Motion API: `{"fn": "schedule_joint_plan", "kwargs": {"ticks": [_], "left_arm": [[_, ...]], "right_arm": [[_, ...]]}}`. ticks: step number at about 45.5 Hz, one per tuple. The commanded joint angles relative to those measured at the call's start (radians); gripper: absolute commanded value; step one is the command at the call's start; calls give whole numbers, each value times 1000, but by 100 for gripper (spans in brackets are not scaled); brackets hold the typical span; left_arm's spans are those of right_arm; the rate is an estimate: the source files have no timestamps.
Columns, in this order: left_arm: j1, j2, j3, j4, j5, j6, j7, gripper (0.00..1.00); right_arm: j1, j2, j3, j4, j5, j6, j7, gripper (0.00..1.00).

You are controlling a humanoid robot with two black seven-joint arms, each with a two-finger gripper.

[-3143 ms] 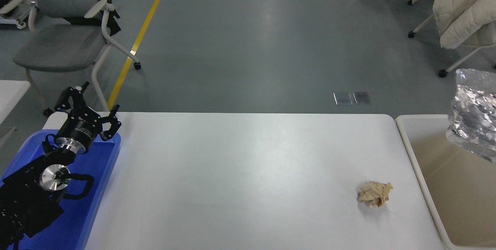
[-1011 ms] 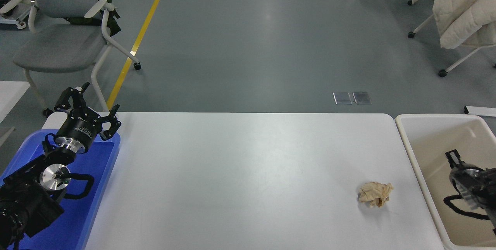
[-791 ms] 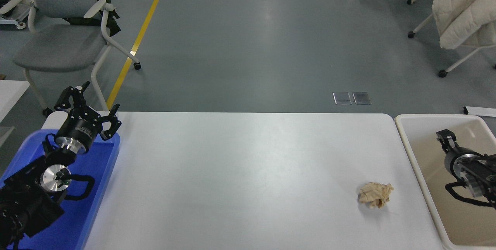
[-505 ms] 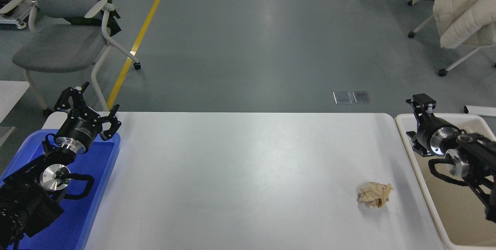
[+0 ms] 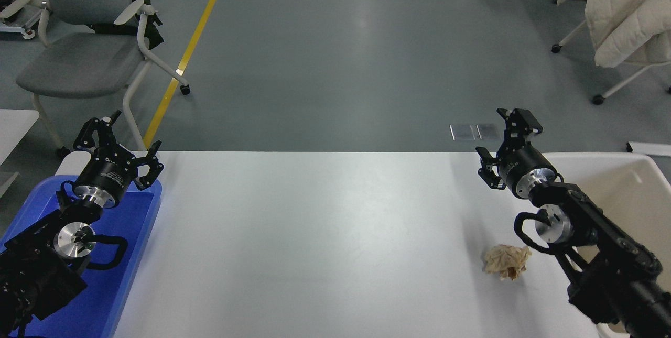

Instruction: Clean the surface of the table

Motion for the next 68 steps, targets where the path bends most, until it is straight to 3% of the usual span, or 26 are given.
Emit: {"fn": "schedule_joint_plan", "kwargs": {"ticks": [1,24,32,44,60,68], "left_arm": [[1,0,0,0,0,0,0,100],[0,0,0,0,0,0,0,100],[0,0,0,0,0,0,0,100],[0,0,0,0,0,0,0,100],[0,0,0,0,0,0,0,100],[0,0,0,0,0,0,0,100]], "right_arm": [[-14,130,24,-61,-43,7,126,100],[-16,155,22,-80,-36,10,150,100],[-22,155,25,-49,112,11,150,100],[-56,95,9,-1,145,148,155,100],[32,-328,-421,101,-148,109,141,100],[87,-567,-669,228,-259,180,72,100]]}}
